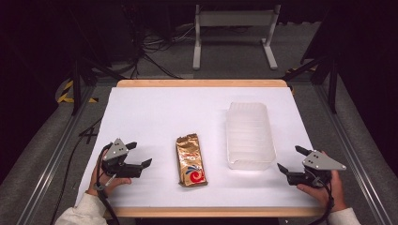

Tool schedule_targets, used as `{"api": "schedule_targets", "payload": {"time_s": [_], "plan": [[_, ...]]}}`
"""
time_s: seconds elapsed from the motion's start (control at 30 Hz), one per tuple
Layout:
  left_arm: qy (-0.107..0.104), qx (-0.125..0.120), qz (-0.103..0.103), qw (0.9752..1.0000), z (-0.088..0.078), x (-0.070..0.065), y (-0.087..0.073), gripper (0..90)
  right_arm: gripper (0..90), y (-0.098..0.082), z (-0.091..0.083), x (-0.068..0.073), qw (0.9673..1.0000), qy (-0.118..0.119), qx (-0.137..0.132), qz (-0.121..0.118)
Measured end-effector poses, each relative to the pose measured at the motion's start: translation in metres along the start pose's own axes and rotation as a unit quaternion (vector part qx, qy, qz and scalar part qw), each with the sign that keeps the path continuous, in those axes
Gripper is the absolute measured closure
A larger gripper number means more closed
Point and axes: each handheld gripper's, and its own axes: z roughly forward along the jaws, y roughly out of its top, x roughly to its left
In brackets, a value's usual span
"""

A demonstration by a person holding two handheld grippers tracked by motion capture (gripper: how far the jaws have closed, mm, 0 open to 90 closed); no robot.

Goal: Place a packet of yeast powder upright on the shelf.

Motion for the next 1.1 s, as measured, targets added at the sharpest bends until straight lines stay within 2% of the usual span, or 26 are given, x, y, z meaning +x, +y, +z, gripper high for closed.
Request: {"api": "schedule_targets", "payload": {"time_s": [0.17,0.27,0.3,0.4,0.47,0.53,0.6,0.83,0.87,1.03,1.1], "plan": [[0.000,0.007,-0.007,1.0000,0.002,-0.001,0.000,11.5,12.5,0.000,-0.001,0.000,1.0000,0.000,0.000,0.002],[-0.002,0.006,-0.007,1.0000,0.002,-0.002,0.000,11.5,12.3,0.000,-0.001,0.001,0.9999,0.010,0.001,-0.002],[0.001,0.008,-0.002,1.0000,0.003,-0.003,0.000,11.5,12.3,0.000,-0.001,0.002,0.9999,0.010,0.002,-0.004],[-0.004,0.003,-0.014,0.9999,0.005,-0.003,0.000,11.3,12.3,0.000,0.002,0.001,0.9999,0.009,0.003,-0.002],[-0.006,0.001,-0.011,0.9999,0.006,-0.002,0.000,11.3,12.3,0.000,0.002,0.001,1.0000,0.008,0.004,-0.002],[-0.015,0.001,-0.032,0.9994,0.012,-0.001,-0.002,11.5,12.3,0.000,0.002,0.000,1.0000,0.006,0.003,-0.001],[-0.020,0.008,-0.033,0.9992,0.016,-0.002,-0.001,11.8,12.3,0.001,0.002,0.001,1.0000,0.007,0.003,-0.001],[-0.045,-0.001,-0.048,0.9979,0.026,-0.005,0.010,12.3,12.3,0.001,0.003,0.000,1.0000,0.008,0.003,0.001],[-0.043,-0.001,-0.044,0.9981,0.028,-0.004,0.012,12.3,12.3,0.001,0.003,0.000,1.0000,0.007,0.003,0.000],[-0.063,0.001,-0.067,0.9958,0.042,-0.003,0.021,12.6,12.3,0.001,0.004,0.001,1.0000,0.008,0.005,-0.001],[-0.067,0.009,-0.071,0.9952,0.049,-0.003,0.025,12.6,12.3,0.000,0.004,0.001,0.9999,0.009,0.005,-0.001]]}}
